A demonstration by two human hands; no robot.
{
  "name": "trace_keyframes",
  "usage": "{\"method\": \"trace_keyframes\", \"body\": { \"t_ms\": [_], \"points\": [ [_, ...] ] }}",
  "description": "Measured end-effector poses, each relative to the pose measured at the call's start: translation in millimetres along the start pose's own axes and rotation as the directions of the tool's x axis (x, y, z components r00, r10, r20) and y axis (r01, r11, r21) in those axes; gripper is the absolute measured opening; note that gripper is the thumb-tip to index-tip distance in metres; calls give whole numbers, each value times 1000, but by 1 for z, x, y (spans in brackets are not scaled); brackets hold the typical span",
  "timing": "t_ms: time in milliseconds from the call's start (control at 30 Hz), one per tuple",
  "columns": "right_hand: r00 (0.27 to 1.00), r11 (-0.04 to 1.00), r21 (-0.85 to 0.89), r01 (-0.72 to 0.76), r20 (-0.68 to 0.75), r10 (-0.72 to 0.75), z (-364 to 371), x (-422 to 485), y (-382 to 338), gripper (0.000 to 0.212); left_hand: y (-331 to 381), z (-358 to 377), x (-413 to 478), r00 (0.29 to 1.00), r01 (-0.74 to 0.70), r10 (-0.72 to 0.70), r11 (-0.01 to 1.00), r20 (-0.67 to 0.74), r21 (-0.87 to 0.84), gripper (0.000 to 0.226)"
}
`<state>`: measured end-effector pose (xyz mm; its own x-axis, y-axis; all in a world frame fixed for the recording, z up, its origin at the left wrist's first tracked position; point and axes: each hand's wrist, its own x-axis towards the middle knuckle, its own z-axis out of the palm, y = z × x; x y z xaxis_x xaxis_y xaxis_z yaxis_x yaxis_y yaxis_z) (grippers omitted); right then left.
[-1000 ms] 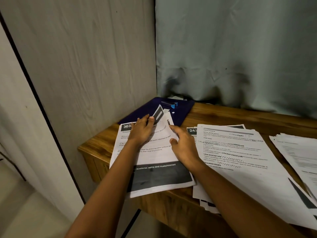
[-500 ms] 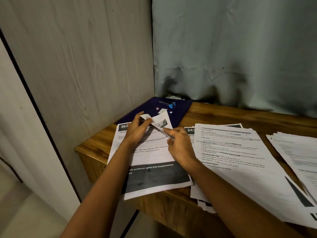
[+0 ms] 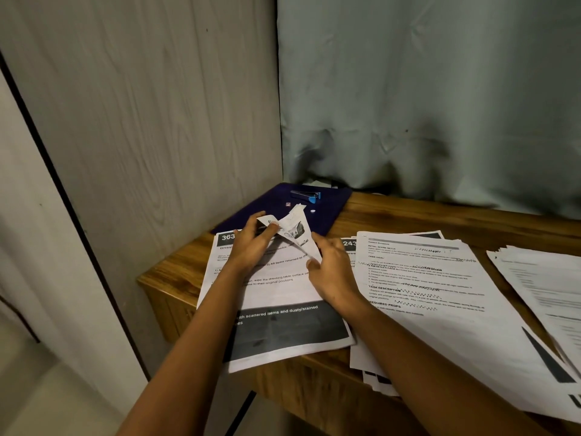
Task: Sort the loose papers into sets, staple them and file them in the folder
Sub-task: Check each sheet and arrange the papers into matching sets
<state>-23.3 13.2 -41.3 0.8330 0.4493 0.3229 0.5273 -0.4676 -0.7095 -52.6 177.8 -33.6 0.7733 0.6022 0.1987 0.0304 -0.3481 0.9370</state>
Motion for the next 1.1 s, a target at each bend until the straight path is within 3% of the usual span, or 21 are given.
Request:
{"method": "trace_keyframes", "body": {
  "t_ms": [733, 900, 1100],
  "points": [
    [997, 997, 37, 69, -46, -67, 1, -2, 1, 36, 6, 0, -6, 999, -36, 35, 999, 17, 15, 46],
    [996, 996, 43, 79, -43, -77, 3, -2, 2, 37, 4, -1, -5, 1000, -21, 21, 1000, 8, -14, 37],
    [995, 995, 30, 98, -37, -97, 3, -2, 2, 48, 3, -1, -6, 999, -37, 37, 999, 7, -11, 44]
  ]
}}
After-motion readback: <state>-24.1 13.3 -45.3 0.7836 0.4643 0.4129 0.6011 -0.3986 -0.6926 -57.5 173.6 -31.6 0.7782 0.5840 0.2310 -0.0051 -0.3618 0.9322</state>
